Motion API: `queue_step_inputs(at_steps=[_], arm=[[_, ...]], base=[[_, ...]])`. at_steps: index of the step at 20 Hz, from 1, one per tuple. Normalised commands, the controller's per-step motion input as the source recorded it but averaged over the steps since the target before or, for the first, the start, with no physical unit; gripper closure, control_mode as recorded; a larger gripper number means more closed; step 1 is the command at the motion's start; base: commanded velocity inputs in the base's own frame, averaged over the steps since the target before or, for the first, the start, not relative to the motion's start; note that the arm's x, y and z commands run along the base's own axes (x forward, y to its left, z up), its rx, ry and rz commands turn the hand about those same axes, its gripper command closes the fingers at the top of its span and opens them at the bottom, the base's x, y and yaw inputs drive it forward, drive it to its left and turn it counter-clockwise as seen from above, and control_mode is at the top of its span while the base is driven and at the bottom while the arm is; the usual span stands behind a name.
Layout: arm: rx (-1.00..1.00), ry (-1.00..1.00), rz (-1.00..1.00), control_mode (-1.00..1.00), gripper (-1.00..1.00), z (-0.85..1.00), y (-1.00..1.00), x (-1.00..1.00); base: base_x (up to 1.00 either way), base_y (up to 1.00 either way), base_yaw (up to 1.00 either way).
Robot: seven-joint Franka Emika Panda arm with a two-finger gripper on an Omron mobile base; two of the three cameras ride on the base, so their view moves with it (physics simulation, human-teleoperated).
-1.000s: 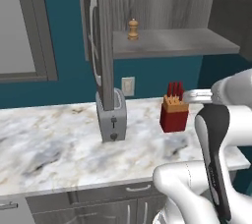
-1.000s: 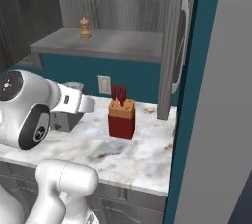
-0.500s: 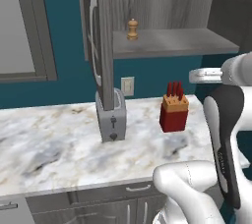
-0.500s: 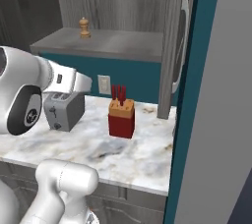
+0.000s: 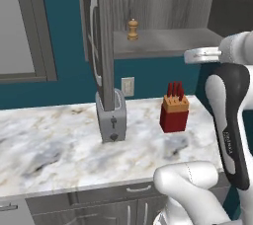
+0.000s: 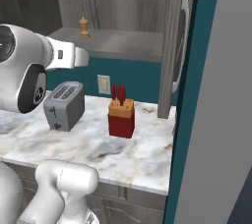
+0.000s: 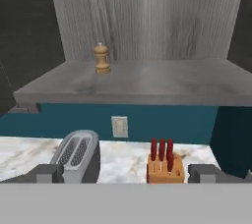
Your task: Take 2 condiments from the cabinet and move them on the counter near the stove.Make sure the condiments are lined up with each other, next to each other.
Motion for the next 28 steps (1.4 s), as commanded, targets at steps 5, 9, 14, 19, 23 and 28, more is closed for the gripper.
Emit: queue_step_inputs(at_steps=[5,9,14,19,23,28], arm=[[-0.01,-0.19,0.12,-1.00,-1.00,0.10,0.33,0.40],[0.00,-0.01,0.02,-1.00,-1.00,0.17,0.25,0.48],[0.00,0.00,0.00,-1.00,-1.00,0.06,0.11,0.58],[0.00,0.01,0.00,-1.00,-1.00,0.11,0.12,0.62],[0.00,0.04,0.00,-1.00,-1.00,0.08,0.24,0.61],[-0.03,0.04,0.00,-1.00,-1.00,0.00,0.27,0.62]], base=[[0.00,0.00,0.00],[0.00,0.00,0.00],[0.00,0.00,0.00],[0.00,0.00,0.00],[0.00,0.00,0.00],[0.00,0.00,0.00]])
